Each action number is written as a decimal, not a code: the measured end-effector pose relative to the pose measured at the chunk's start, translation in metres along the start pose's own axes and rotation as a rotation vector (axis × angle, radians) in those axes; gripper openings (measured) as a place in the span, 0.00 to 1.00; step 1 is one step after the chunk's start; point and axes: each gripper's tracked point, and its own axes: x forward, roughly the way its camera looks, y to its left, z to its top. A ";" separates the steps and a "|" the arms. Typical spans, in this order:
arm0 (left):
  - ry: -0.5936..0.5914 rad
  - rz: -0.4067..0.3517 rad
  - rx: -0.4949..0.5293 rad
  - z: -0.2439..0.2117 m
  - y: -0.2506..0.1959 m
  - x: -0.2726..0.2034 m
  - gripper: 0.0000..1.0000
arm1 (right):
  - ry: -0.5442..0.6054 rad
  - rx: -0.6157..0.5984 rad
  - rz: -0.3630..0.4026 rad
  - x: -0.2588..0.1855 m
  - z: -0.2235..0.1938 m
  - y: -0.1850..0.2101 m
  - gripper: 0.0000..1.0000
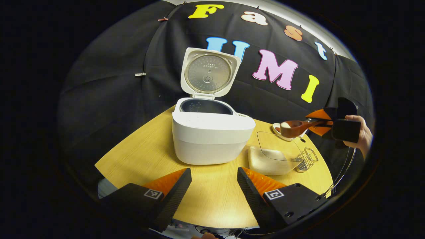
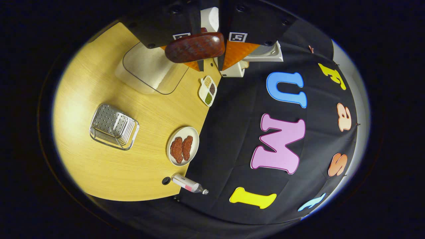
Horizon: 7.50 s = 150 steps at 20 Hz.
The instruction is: Close the left gripper, press the button to open the rice cooker; take a wooden spoon from the chopstick holder with the right hand, scoop a spoonful of rice and pour it into the rice cooker, then put the wooden spoon back into the chopstick holder.
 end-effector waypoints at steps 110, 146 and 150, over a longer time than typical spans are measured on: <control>-0.083 0.318 -0.027 0.048 -0.105 -0.039 0.96 | -0.176 -0.647 -0.098 0.034 0.176 -0.138 0.29; -0.437 0.025 0.150 0.462 -0.022 0.057 0.95 | -0.444 -1.041 -0.263 -0.218 0.105 -0.095 0.98; -0.405 -0.023 0.165 0.482 -0.030 0.116 0.95 | -0.451 -1.044 -0.277 -0.229 0.089 -0.095 0.99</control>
